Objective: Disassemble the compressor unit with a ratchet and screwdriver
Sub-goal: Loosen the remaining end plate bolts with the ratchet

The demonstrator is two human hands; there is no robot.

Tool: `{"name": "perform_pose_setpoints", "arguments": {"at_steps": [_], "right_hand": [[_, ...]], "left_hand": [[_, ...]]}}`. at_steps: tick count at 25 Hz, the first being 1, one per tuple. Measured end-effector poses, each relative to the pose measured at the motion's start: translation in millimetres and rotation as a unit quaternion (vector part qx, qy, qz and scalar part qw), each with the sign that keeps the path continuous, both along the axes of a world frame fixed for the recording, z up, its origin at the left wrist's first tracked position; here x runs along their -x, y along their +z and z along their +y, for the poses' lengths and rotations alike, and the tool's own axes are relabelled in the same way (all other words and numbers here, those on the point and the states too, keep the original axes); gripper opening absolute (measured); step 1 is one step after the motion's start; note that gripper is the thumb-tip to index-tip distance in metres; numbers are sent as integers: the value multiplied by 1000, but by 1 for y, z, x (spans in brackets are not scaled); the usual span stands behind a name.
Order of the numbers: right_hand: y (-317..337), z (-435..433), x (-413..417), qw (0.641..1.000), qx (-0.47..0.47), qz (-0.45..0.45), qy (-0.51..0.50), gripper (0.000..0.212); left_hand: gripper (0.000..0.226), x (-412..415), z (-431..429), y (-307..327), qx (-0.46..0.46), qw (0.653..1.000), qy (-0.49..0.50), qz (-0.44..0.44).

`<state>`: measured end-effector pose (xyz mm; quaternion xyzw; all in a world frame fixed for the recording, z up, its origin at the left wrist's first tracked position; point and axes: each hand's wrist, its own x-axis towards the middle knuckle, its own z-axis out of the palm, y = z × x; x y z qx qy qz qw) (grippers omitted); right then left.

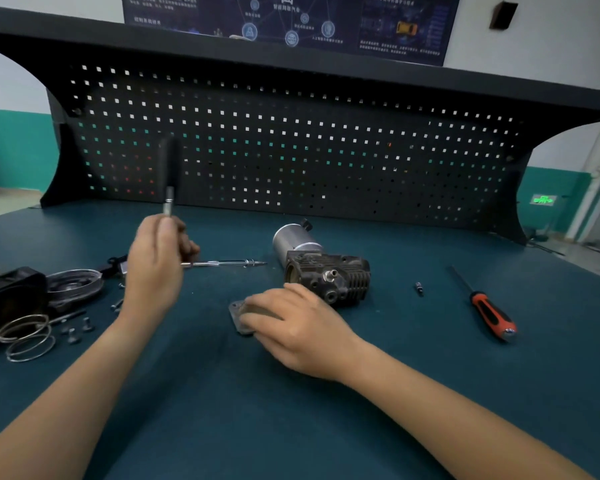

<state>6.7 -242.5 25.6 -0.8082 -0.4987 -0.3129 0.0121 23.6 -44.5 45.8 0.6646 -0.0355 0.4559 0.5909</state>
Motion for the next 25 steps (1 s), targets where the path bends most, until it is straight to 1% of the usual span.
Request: {"name": "perform_pose_setpoints", "arguments": {"at_steps": [1, 2, 3, 4, 5, 6, 7, 8, 10, 11, 12, 13, 14, 15, 16, 17, 18, 19, 20, 21, 22, 23, 24, 25], "right_hand": [[5, -7, 10, 994, -77, -67, 42, 20], [11, -15, 21, 979, -142, -125, 75, 20], [18, -23, 33, 963, -191, -163, 101, 21], [25, -30, 44, 949, -234, -174, 119, 22], [30, -40, 54, 944, -264, -162, 116, 24], [33, -49, 61, 946, -278, -138, 88, 29], [36, -57, 65, 953, -278, -114, 39, 35], [37, -66, 67, 959, -264, -102, -16, 41], [39, -79, 65, 963, -238, -83, -100, 46], [41, -85, 61, 961, -226, -72, -145, 48], [44, -92, 56, 954, -218, -44, -199, 49], [45, -99, 47, 943, -213, 9, -254, 48], [45, -107, 37, 929, -220, 82, -286, 45], [41, -115, 26, 913, -245, 154, -288, 40], [36, -121, 15, 894, -290, 205, -274, 33], [28, -125, 3, 867, -351, 241, -260, 29], [19, -128, -8, 823, -424, 284, -250, 28], [11, -131, -17, 757, -506, 334, -243, 30], [5, -134, -26, 675, -586, 382, -233, 31], [2, -138, -34, 594, -655, 409, -226, 33], [2, -144, -42, 523, -707, 419, -227, 34], [3, -151, -50, 464, -745, 419, -231, 34], [4, -157, -58, 418, -775, 415, -231, 34], [4, -163, -66, 381, -797, 408, -230, 34]], "left_hand": [[19, 8, -7, 0, -128, 990, 28, -44], [20, 15, -16, 3, -258, 960, 49, -96], [22, 22, -26, 7, -382, 910, 57, -149], [24, 27, -36, 13, -482, 849, 63, -206], [28, 31, -49, 22, -549, 791, 66, -262], [31, 33, -63, 32, -587, 746, 59, -308], [37, 34, -77, 42, -609, 717, 42, -337], [43, 32, -90, 50, -628, 694, 20, -351], [48, 25, -109, 59, -677, 650, -29, -344], [50, 19, -117, 60, -694, 637, -42, -333], [50, 13, -122, 61, -703, 635, -41, -319], [47, 7, -127, 60, -706, 640, -36, -301], [41, 2, -133, 61, -702, 654, -32, -281], [37, -3, -140, 61, -695, 671, -31, -256], [39, -8, -147, 62, -683, 693, -30, -229], [45, -13, -153, 63, -670, 715, -28, -197], [49, -16, -156, 61, -652, 738, -30, -171], [48, -17, -156, 59, -620, 767, -33, -163], [45, -17, -153, 56, -582, 796, -38, -162], [43, -16, -148, 51, -548, 821, -38, -159], [43, -15, -141, 44, -528, 835, -38, -147], [43, -15, -132, 36, -524, 841, -37, -129], [40, -15, -124, 28, -522, 845, -35, -108], [36, -16, -115, 20, -518, 851, -31, -86]]}}
